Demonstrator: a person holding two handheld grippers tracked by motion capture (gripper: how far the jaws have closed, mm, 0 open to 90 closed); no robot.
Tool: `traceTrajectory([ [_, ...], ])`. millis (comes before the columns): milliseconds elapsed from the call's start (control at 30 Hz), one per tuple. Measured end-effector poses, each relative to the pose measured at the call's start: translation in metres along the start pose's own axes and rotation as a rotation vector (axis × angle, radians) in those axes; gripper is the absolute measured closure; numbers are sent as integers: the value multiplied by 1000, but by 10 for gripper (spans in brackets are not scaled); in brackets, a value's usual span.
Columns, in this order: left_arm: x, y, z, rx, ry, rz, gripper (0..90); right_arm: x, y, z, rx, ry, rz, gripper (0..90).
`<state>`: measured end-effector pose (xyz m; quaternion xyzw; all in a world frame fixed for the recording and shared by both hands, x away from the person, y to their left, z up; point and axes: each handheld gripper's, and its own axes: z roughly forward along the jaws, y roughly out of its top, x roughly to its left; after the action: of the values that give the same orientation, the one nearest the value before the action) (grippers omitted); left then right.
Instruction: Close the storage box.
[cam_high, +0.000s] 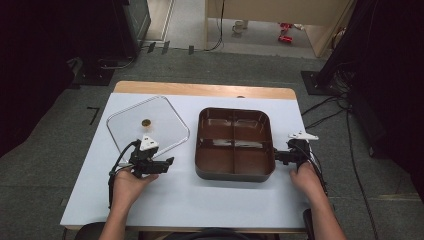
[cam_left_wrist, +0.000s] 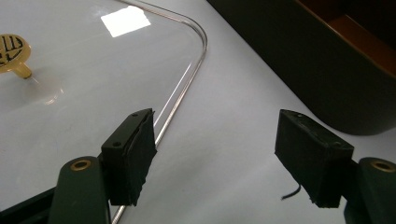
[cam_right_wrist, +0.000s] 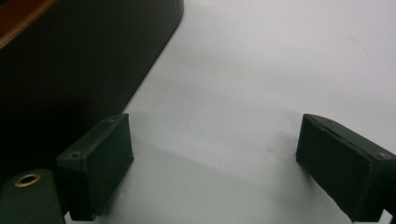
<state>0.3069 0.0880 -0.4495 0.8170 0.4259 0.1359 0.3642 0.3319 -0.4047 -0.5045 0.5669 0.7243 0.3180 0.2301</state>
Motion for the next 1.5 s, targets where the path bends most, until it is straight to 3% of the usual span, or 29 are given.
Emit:
traceTrajectory([
  [100,5,3,2,3,-24,-25,290,0,0,0,0,0,0,102],
  [267,5,6,3,-3,-9,15,324,0,0,0,0,0,0,102],
  [567,8,13,8,0,3,36,320,0,0,0,0,0,1,102],
  [700,14,18,11,-5,-1,17,310,0,0,0,0,0,1,101],
  [1200,31,33,19,-3,10,33,336,0,0,0,0,0,0,102],
  [1500,41,41,19,-7,11,21,361,0,0,0,0,0,0,102],
])
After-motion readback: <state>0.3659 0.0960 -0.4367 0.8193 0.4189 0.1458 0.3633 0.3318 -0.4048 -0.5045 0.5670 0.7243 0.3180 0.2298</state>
